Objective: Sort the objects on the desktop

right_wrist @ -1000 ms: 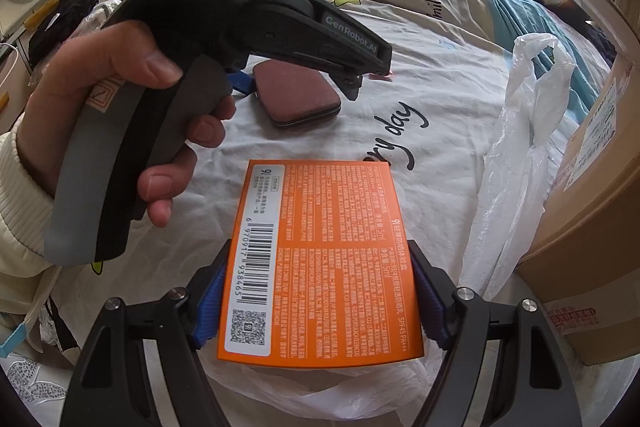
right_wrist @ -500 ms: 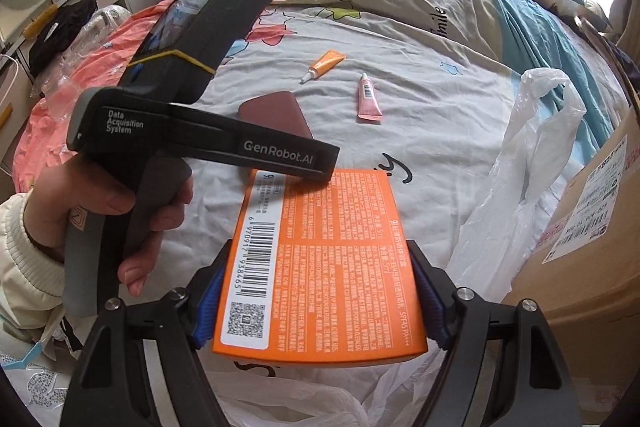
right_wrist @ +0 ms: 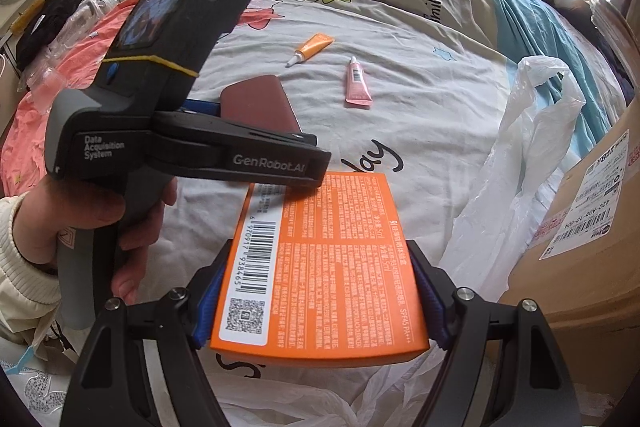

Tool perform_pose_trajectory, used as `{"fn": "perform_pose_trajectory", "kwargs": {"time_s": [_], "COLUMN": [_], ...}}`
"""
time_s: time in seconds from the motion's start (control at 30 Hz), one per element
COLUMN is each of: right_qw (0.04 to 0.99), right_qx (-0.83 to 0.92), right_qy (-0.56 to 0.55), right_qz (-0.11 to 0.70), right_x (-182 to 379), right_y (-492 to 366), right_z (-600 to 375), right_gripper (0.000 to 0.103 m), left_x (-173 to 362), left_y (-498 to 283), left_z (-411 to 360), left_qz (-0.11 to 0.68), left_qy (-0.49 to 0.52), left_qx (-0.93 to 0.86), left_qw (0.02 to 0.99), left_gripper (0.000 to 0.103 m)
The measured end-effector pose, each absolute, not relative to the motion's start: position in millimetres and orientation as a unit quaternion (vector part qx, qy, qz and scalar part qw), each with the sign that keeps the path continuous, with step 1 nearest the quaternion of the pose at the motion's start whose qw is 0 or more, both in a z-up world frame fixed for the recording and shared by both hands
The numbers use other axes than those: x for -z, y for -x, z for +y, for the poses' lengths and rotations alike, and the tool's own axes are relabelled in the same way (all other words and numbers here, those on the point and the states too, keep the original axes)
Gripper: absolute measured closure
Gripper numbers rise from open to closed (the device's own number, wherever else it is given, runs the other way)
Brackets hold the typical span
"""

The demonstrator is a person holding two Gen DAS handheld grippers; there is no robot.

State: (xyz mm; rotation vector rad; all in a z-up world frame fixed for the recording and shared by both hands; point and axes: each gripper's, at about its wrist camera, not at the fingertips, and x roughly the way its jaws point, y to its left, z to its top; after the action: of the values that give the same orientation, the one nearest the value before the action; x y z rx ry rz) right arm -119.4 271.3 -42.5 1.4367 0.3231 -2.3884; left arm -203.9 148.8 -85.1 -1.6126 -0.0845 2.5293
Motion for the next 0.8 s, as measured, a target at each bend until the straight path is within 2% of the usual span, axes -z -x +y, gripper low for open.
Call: {"fn": "perform_pose_trajectory", "kwargs": {"time_s": [0.47,0.6,0.73,0.8], "right_qw": [0.17,0.167,0.167,0.168], "right_qx": [0.837,0.835,0.834,0.833], "right_qy": [-0.507,-0.51,-0.512,-0.513], "right_qz": [0.12,0.125,0.122,0.123], "right_x": [45,48,51,52], "right_y": [116,116,116,116], "right_z": [265,264,264,264], "right_gripper": [0.027,0.027,0.027,0.027], "left_x": [85,83,80,80], "left_y": [177,172,167,167], "left_z": [121,118,111,107], "left_qz": [0.014,0.021,0.027,0.023], "left_qy": [0.535,0.532,0.532,0.537], "left_qx": [-0.841,-0.842,-0.84,-0.837], "left_qw": [0.077,0.087,0.098,0.101], "left_gripper": [0.002,0.01,0.025,0.026]}}
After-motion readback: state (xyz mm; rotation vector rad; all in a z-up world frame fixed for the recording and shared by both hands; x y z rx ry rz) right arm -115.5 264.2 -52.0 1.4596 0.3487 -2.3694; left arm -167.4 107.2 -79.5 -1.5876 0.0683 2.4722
